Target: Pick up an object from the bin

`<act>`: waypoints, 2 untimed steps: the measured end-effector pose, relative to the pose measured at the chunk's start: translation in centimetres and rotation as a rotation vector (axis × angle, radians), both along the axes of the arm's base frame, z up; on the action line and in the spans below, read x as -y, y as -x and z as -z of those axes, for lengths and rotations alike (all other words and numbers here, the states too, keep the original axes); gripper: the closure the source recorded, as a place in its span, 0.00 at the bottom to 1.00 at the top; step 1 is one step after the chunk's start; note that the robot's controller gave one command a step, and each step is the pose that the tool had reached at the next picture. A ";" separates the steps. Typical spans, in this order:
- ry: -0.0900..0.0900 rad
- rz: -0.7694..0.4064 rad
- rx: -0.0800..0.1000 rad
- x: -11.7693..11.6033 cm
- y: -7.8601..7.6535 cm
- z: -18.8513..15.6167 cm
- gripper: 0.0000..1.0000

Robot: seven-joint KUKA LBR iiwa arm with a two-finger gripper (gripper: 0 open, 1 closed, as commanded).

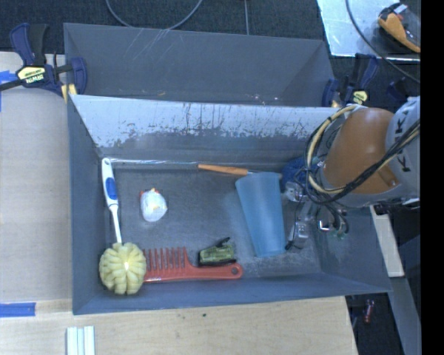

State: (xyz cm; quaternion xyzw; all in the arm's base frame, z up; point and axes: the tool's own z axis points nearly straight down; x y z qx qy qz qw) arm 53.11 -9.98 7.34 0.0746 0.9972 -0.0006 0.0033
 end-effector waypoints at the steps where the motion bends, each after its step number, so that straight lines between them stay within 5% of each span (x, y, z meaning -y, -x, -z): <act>1: 0.003 -0.118 0.006 0.0 -6.5 -1.5 0.00; 2: 0.001 0.044 0.007 -10.4 -1.2 -0.7 0.00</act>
Offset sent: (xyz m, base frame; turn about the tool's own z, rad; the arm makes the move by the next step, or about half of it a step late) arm 0.0094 0.1051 0.0050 0.0427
